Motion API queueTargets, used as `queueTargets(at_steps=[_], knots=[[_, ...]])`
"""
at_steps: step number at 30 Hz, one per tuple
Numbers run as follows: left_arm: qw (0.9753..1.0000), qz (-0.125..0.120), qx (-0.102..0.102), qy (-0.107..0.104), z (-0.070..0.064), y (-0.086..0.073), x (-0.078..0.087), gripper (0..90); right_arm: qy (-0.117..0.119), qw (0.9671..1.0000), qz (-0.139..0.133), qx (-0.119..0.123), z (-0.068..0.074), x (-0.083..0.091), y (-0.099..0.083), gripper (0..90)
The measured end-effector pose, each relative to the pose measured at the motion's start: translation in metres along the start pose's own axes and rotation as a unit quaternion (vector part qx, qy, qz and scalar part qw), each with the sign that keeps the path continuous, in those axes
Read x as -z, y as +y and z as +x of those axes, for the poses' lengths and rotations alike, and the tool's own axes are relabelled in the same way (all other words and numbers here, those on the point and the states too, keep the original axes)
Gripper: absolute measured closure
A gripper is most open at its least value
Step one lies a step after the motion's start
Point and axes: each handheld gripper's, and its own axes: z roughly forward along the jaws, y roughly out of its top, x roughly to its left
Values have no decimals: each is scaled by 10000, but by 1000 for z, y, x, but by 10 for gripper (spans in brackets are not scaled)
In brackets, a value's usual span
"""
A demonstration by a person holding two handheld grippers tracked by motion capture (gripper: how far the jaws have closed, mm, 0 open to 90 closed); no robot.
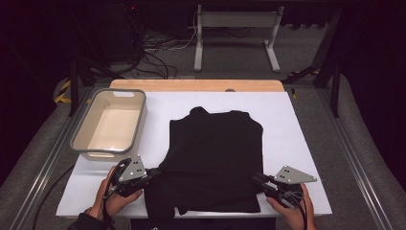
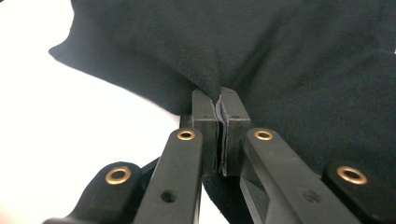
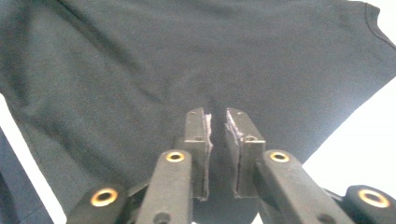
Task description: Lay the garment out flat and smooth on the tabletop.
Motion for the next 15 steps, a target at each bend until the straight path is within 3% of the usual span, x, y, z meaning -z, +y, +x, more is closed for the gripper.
queueTargets(at_steps=[3,6,10,12,15], knots=[[10000,-59,31,61,1,0,2,876,-24,10000,-59,49,4,3,2,660],[9999,-100,55,84,-1,2,0,862,93,9996,-235,127,12,10,7,652],[9999,-119,-70,72,-10,7,-3,851,637,9967,-173,465,33,12,12,705],[9998,-125,-107,56,-13,9,-4,843,957,9939,-20,547,45,5,11,691],[9998,-138,-57,99,-15,11,-6,808,1222,9888,286,806,62,-9,8,636]])
